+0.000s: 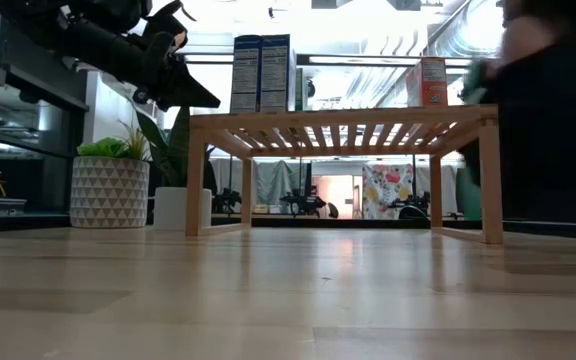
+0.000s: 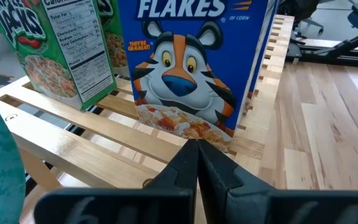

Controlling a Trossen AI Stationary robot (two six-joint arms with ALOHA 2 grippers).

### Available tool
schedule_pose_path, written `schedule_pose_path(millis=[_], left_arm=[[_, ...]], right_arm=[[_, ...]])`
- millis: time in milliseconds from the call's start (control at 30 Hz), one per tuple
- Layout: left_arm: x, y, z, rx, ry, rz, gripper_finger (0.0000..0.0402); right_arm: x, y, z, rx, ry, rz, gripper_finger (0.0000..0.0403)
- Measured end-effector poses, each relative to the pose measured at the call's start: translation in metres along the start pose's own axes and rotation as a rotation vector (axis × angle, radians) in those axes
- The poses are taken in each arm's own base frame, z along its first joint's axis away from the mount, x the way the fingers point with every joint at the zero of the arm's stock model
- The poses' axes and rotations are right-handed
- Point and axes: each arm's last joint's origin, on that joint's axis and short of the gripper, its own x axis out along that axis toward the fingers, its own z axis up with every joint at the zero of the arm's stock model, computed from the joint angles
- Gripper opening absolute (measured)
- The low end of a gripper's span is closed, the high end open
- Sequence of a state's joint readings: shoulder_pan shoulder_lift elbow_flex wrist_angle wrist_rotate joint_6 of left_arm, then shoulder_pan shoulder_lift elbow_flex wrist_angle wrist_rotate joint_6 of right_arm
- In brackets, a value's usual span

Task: Stack cereal on shelf
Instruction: Put the orange cereal box on the shelf aligned with the other orange cereal box

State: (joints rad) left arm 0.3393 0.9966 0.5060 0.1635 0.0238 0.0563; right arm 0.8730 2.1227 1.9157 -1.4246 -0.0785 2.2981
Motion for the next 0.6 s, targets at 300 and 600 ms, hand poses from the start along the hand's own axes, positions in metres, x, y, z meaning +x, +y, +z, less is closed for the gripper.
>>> schedule_pose_path(millis=[300, 600], left_arm=[[0.0000, 0.0000, 0.0001, 0.002, 0.000, 0.000, 0.0000], [0.0000, 0.0000, 0.0001, 0.015, 0.000, 0.000, 0.0000]], right_arm=[[0.0000, -0.0016, 0.0010, -0.191, -0.002, -0.022, 0.0353], [-0.0002, -0.0059, 0.0032, -0.399, 0.007, -0.083, 0.0353]])
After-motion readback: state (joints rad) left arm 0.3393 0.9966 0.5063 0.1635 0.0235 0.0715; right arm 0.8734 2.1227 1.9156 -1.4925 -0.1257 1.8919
